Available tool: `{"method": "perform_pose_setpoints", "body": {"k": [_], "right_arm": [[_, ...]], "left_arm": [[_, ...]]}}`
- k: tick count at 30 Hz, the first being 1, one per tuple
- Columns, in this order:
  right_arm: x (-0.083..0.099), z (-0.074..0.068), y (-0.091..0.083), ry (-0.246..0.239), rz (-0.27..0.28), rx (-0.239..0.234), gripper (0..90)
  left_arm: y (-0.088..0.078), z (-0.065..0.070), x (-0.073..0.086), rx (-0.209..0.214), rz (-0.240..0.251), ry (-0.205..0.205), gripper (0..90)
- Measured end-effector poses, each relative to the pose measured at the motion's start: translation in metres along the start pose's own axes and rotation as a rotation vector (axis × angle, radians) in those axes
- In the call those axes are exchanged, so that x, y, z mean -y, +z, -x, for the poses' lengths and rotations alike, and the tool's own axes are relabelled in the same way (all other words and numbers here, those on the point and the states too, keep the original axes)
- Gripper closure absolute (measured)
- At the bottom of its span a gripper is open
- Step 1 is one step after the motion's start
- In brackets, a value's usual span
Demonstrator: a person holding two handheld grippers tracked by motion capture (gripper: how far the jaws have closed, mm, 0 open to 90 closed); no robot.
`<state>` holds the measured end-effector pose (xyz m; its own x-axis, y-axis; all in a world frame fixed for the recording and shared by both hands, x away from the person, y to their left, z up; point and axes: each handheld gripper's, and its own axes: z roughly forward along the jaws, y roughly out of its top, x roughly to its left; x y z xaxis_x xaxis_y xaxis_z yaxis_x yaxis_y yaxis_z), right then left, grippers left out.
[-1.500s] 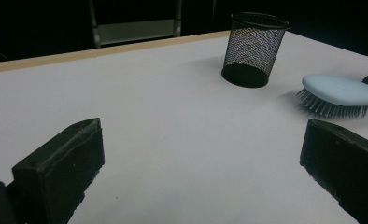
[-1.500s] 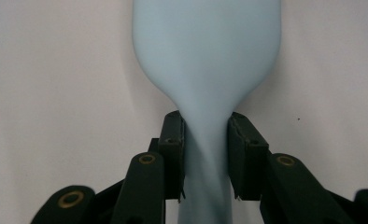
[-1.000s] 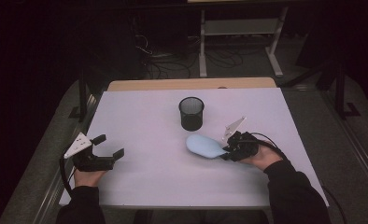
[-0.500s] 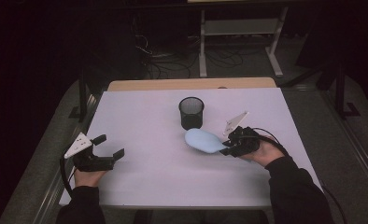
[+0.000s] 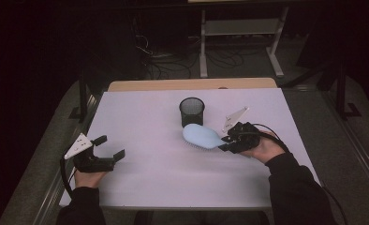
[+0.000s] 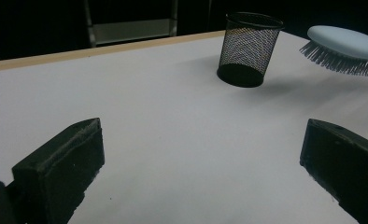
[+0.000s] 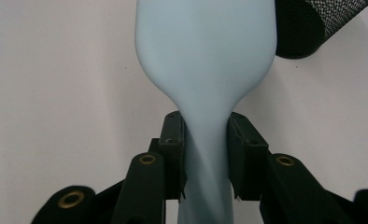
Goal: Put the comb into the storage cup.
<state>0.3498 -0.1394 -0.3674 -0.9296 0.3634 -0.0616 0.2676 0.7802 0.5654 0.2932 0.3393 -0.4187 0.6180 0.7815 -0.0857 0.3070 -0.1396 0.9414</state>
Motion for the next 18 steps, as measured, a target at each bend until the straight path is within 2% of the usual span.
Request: {"method": "perform_pose_setpoints", "body": {"k": [12,18], "right_arm": [[-0.010,0.001,-0.014,-0.014,0.028,0.025,68.8],[-0.016,0.001,-0.021,-0.016,0.064,0.037,68.8]], "left_arm": [[-0.001,0.003,-0.004,0.019,-0.012,-0.007,0.0],[0.000,0.007,-0.008,0.042,-0.016,0.000,0.0]]}}
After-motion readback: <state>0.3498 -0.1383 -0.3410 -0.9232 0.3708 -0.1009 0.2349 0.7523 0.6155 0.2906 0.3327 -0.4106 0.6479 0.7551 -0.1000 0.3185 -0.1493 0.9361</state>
